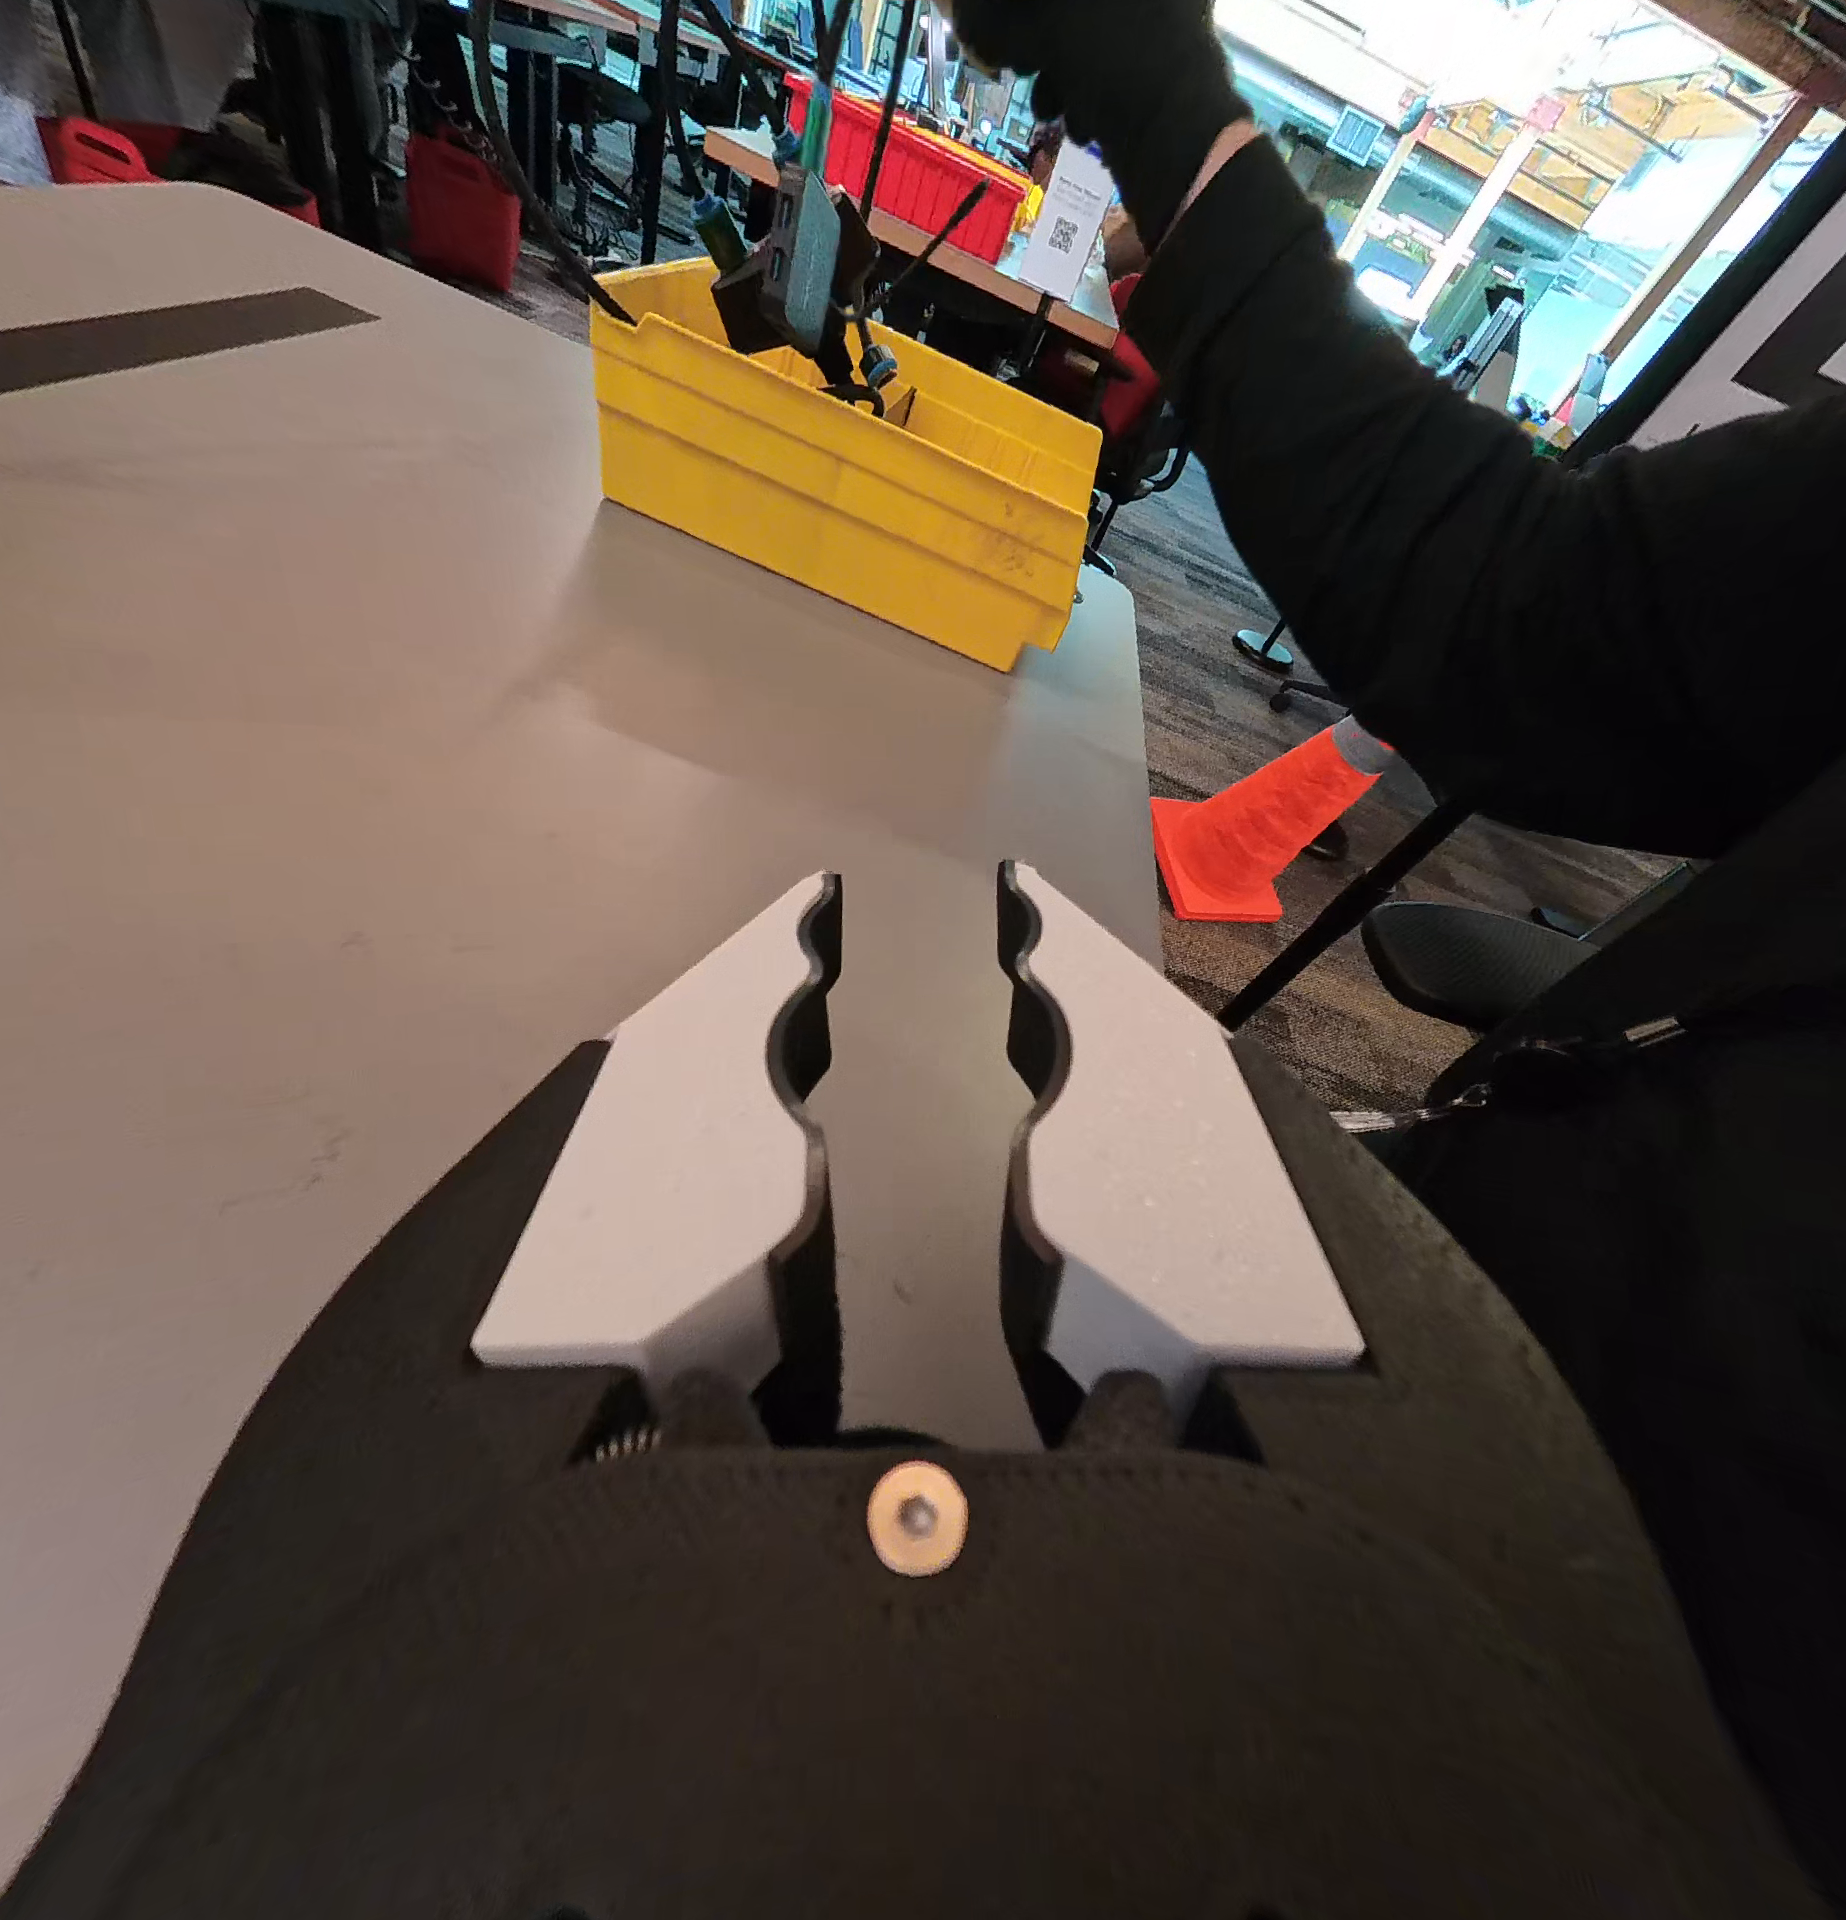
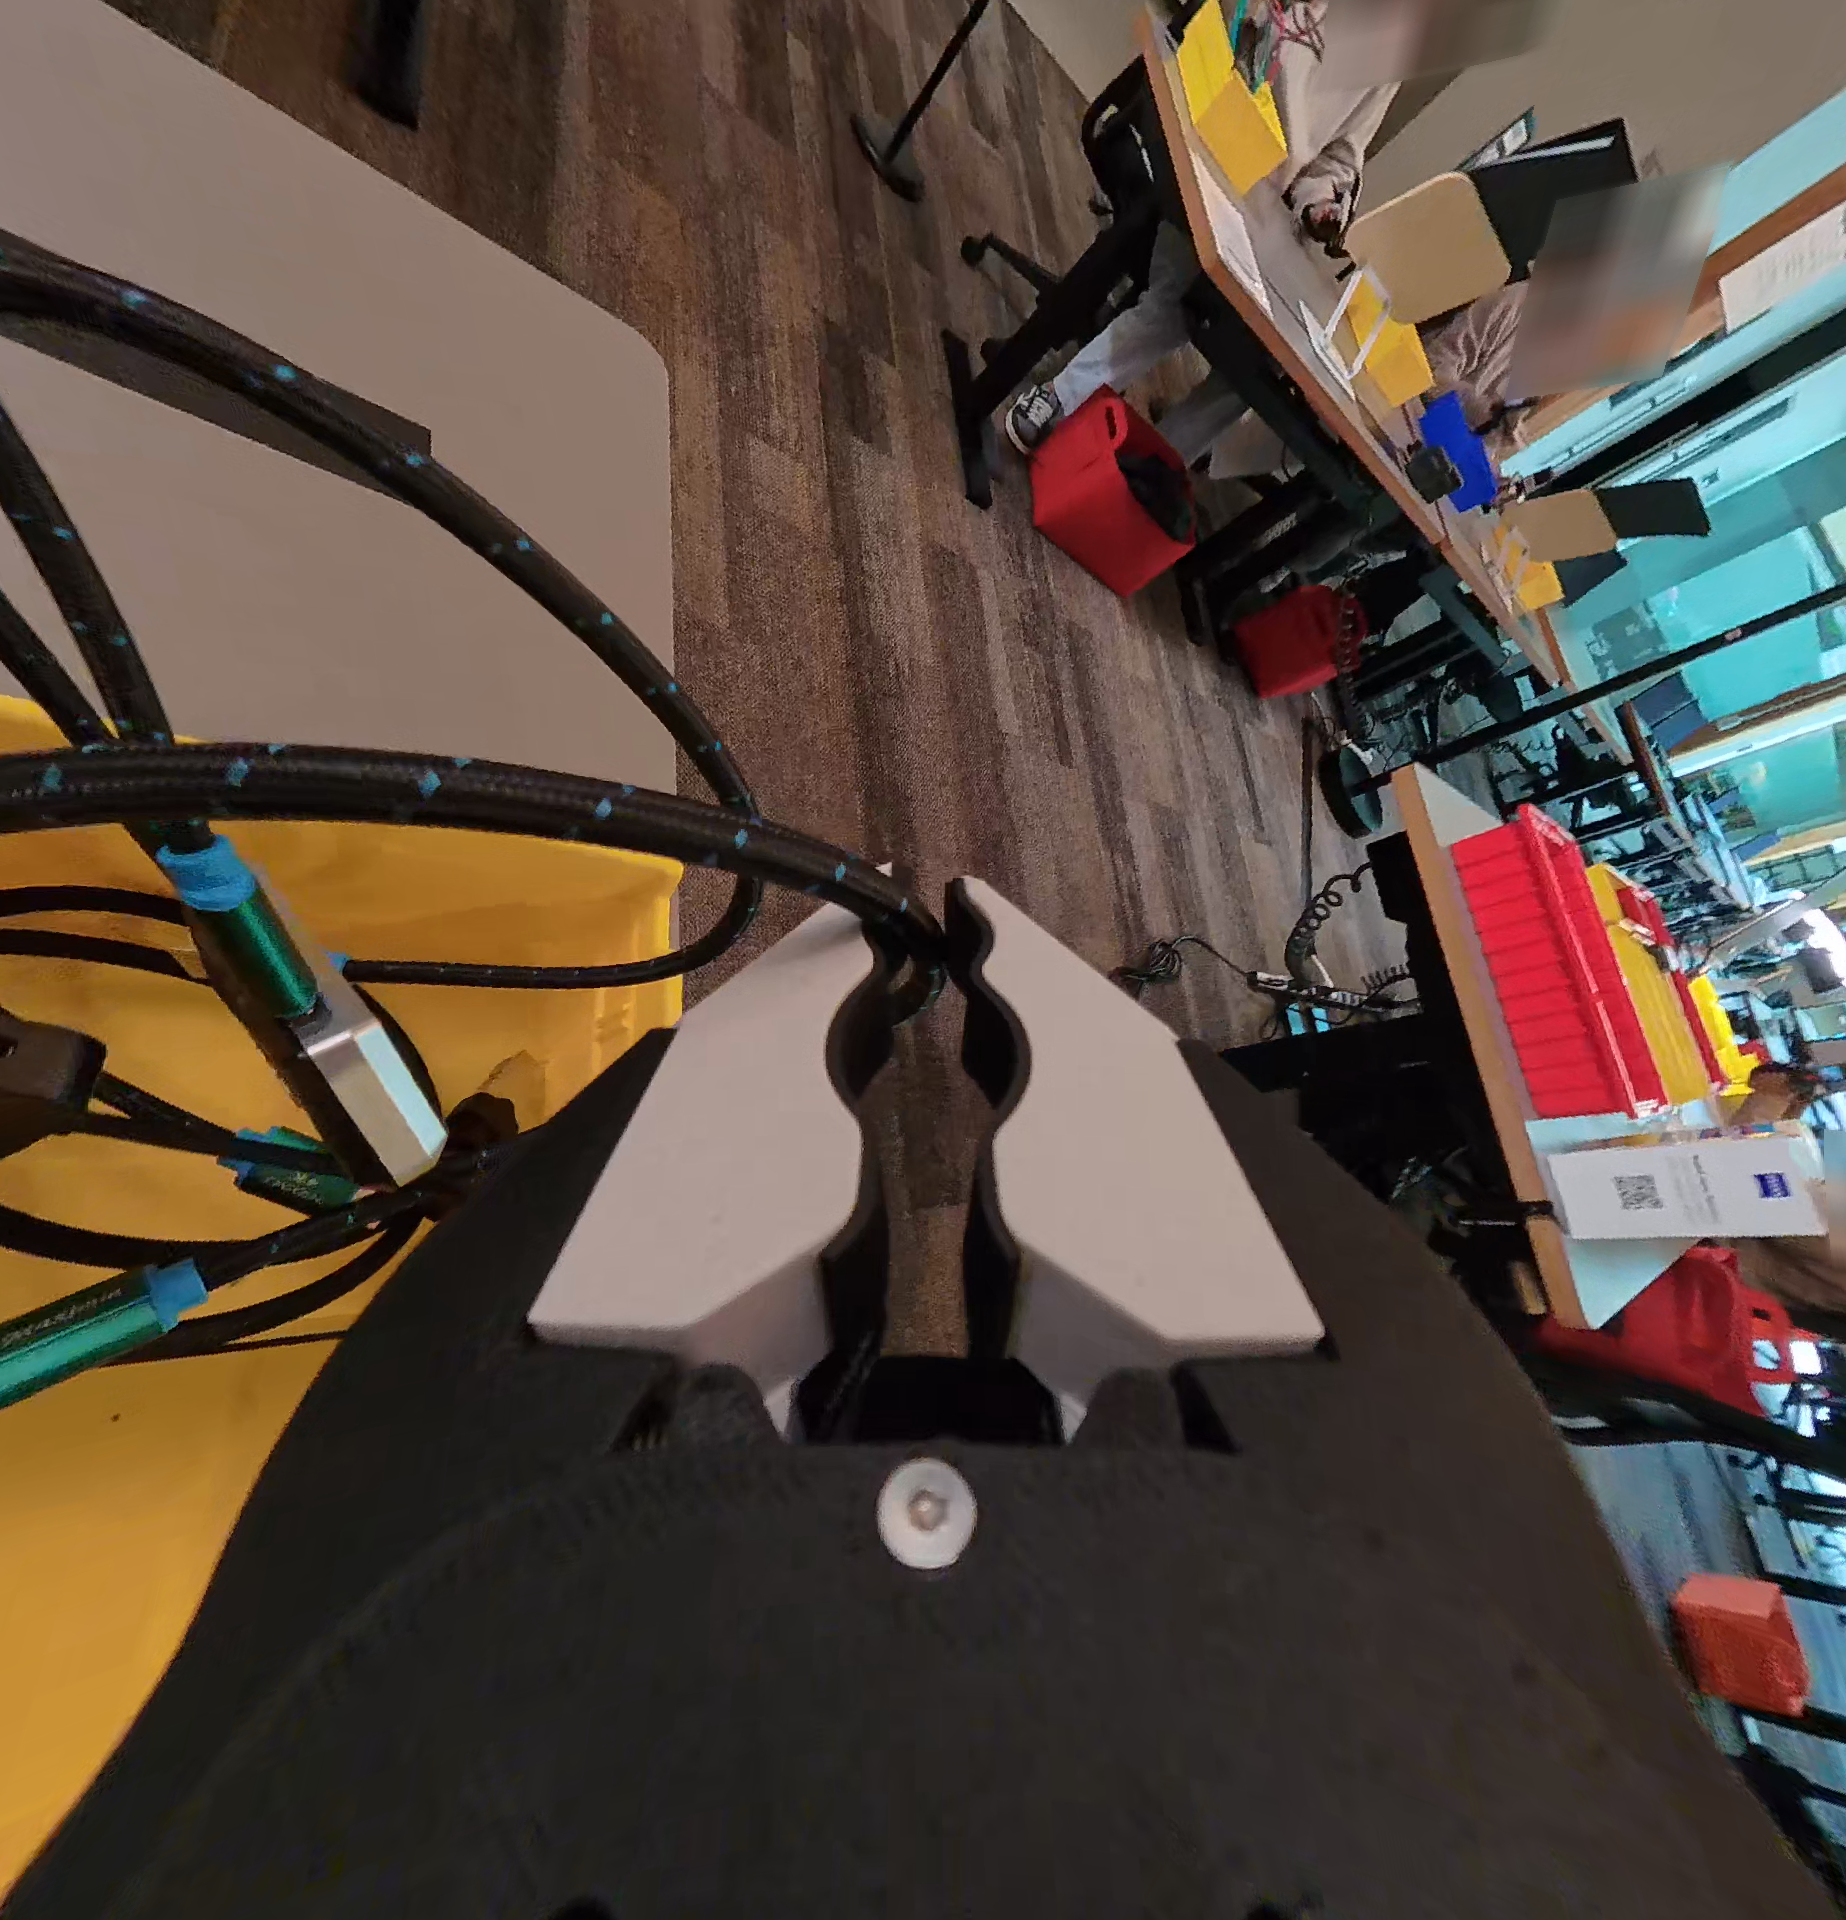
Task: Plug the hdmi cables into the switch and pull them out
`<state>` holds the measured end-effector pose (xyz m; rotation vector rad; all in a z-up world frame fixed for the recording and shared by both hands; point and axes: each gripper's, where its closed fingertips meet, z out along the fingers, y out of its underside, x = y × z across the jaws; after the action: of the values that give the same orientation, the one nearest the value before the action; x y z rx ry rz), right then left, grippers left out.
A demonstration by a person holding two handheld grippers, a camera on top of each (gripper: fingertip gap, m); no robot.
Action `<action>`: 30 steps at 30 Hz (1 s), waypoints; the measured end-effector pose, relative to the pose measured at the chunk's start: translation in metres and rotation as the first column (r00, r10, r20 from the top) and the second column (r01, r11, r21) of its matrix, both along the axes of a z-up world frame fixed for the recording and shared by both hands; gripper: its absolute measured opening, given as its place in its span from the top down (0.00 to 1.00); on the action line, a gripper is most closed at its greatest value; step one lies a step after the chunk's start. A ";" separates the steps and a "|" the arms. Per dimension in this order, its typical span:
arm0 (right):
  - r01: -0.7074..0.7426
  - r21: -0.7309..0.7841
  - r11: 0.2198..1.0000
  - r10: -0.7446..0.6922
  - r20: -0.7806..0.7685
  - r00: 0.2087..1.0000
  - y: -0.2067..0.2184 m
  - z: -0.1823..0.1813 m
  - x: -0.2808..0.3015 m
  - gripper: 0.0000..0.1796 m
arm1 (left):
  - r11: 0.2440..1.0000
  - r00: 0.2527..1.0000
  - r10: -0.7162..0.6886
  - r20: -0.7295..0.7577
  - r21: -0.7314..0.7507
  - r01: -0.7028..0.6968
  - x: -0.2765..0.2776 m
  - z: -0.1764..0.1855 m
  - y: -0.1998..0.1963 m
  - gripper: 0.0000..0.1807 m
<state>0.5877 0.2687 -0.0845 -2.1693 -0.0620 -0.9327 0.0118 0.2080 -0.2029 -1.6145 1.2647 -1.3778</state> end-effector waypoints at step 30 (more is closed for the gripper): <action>-0.137 -0.295 0.946 0.171 0.094 0.981 0.011 -0.084 -0.028 0.92 | 1.000 0.999 -0.025 -0.036 0.014 0.025 0.006 -0.007 -0.007 0.85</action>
<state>0.5594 0.2798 -0.1686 -2.3303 -0.4447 -1.0108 0.0179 0.2013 -0.2101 -1.6259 1.3168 -1.3576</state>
